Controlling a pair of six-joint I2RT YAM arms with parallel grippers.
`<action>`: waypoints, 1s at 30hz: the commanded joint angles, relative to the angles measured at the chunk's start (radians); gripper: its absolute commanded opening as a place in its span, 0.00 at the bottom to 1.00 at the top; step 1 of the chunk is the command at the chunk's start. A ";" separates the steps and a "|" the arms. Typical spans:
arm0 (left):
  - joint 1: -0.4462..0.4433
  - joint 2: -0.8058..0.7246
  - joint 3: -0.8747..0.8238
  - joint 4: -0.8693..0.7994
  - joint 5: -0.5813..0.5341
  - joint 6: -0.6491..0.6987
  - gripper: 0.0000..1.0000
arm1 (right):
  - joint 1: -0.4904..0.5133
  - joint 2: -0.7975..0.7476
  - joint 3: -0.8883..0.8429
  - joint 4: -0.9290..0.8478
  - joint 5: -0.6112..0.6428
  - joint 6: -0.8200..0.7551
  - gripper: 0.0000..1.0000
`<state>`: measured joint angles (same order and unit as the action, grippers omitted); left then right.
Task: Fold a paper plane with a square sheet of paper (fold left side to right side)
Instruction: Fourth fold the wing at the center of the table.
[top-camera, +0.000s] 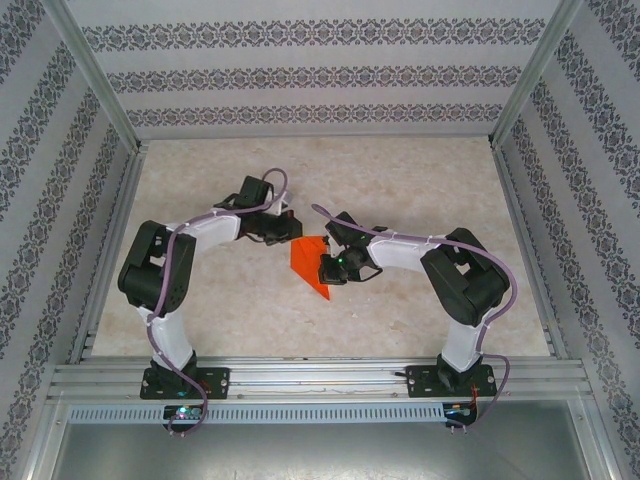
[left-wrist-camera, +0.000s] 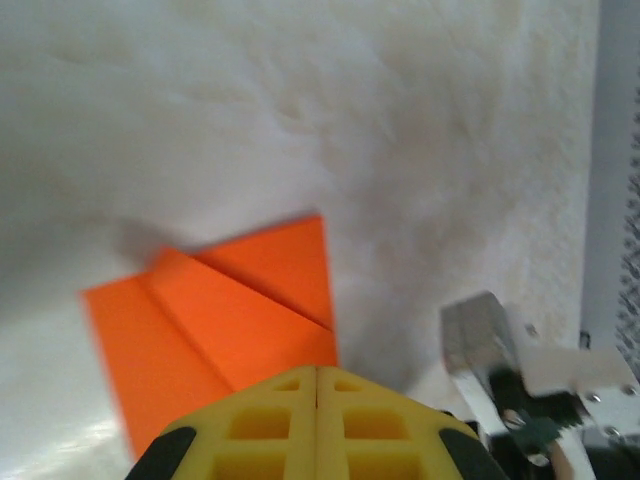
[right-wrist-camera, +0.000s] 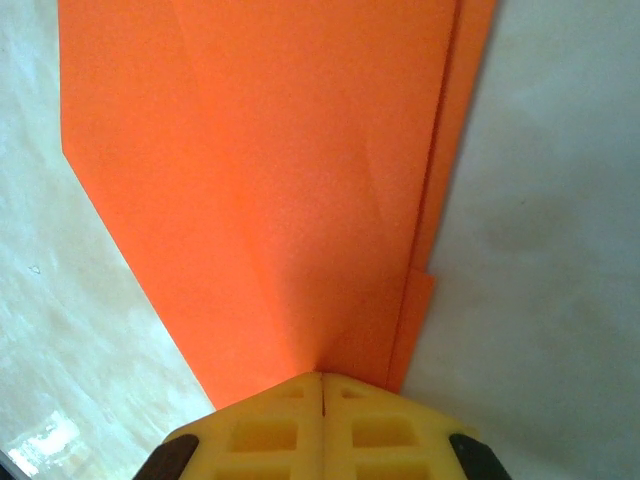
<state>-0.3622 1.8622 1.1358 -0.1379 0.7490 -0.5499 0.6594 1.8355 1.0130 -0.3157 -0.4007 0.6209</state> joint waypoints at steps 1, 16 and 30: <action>-0.032 0.055 0.011 0.040 0.049 -0.014 0.00 | 0.011 0.085 -0.050 -0.136 0.129 -0.019 0.00; -0.047 0.186 0.028 -0.009 -0.050 -0.010 0.00 | 0.010 0.063 -0.029 -0.093 0.043 -0.015 0.00; -0.047 0.190 -0.005 -0.005 -0.067 -0.009 0.00 | -0.052 -0.097 0.003 0.083 -0.155 0.025 0.00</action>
<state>-0.4057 2.0209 1.1595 -0.1253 0.7303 -0.5575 0.6228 1.8046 1.0180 -0.2897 -0.5079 0.6292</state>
